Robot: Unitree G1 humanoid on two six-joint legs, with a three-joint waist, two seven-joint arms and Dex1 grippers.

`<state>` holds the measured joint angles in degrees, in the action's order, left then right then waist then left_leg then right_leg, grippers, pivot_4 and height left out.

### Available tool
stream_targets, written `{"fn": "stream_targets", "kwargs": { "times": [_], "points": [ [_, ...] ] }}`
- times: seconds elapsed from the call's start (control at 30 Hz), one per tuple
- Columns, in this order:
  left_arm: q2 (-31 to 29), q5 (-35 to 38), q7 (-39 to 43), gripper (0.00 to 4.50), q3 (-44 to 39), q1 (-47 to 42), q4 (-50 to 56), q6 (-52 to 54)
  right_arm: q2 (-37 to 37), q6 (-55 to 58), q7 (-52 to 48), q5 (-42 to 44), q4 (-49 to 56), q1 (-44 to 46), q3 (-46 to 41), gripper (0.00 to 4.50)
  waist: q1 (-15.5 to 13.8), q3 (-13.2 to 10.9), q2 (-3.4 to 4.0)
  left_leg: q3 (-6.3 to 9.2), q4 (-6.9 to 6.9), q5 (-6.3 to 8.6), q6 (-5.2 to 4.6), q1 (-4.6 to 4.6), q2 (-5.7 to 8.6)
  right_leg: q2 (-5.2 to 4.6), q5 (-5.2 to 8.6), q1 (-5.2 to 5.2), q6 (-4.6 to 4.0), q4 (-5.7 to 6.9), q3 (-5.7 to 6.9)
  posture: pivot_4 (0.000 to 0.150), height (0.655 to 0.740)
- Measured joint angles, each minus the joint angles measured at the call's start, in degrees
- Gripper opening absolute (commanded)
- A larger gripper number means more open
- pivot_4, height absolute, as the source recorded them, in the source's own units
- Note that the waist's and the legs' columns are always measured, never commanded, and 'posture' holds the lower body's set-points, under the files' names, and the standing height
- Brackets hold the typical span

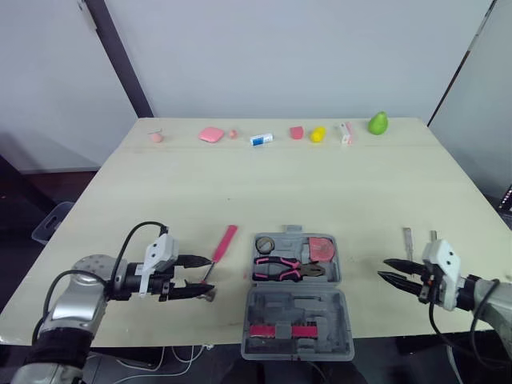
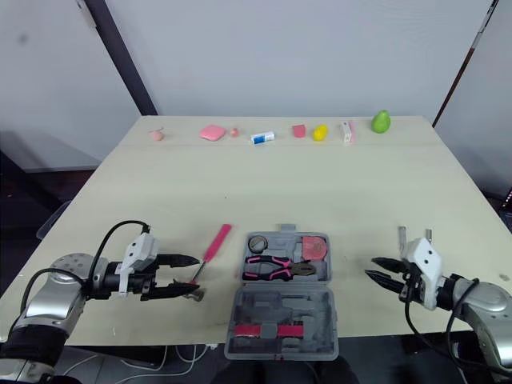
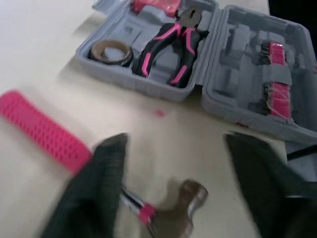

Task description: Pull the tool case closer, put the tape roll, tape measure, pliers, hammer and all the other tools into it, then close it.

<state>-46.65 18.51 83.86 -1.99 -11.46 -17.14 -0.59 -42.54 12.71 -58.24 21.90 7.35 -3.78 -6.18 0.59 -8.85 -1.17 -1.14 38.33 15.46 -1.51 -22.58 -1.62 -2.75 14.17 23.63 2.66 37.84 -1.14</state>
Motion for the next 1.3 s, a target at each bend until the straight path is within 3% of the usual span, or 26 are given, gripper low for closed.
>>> {"fn": "stream_targets", "kwargs": {
  "times": [0.03,0.07,0.2,0.33,0.63,1.3],
  "points": [
    [0.1,-0.7,0.9,1.69,1.3,-1.1,-0.3,-0.4,-0.2,-1.5,-1.3,-2.1,-1.9,1.9,2.4,0.06,0.0,0.0,0.00,0.01,0.00,0.00,0.00,-0.01,0.01,0.00,0.00,0.00,0.00,0.00,0.02,0.150,0.7400],
    [0.3,-1.6,1.5,0.94,3.0,-2.3,-0.8,-0.6,-0.2,-2.6,-2.4,-3.9,-3.7,3.6,4.8,0.00,0.0,0.0,0.00,0.02,0.01,0.00,0.00,-0.02,0.02,0.00,0.00,0.00,0.01,0.00,0.02,0.150,0.7400],
    [0.9,-3.9,2.0,0.04,5.8,-4.6,-2.0,-0.9,-0.3,-4.8,-4.4,-7.1,-6.8,6.1,8.7,0.00,0.0,0.0,-0.01,0.05,0.05,0.00,0.00,-0.04,0.03,0.00,-0.01,-0.01,0.01,0.01,0.05,0.150,0.7400],
    [1.8,-8.3,2.1,0.04,10.9,-7.5,-2.6,-0.9,0.3,-7.7,-6.5,-11.6,-11.1,9.9,14.5,0.00,0.0,0.0,-0.01,0.04,0.11,-0.01,-0.01,-0.05,0.07,0.00,-0.01,-0.01,0.03,0.06,0.02,0.150,0.7400],
    [3.5,-11.8,1.6,0.04,14.6,-9.9,-3.4,-0.5,3.5,-10.7,-6.5,-15.2,-15.4,13.0,18.9,0.00,0.0,0.0,-0.02,0.09,0.12,-0.01,-0.01,-0.06,0.07,0.00,-0.02,-0.01,0.02,0.08,0.05,0.150,0.7400],
    [7.8,-14.3,-3.3,0.04,16.6,-9.8,-2.8,3.2,7.4,-13.0,-6.3,-17.2,-19.2,16.4,20.4,0.00,0.2,0.0,-0.01,0.14,0.16,-0.01,-0.01,-0.06,0.08,0.00,-0.03,-0.01,0.02,0.14,0.06,0.150,0.7400]
  ]
}}
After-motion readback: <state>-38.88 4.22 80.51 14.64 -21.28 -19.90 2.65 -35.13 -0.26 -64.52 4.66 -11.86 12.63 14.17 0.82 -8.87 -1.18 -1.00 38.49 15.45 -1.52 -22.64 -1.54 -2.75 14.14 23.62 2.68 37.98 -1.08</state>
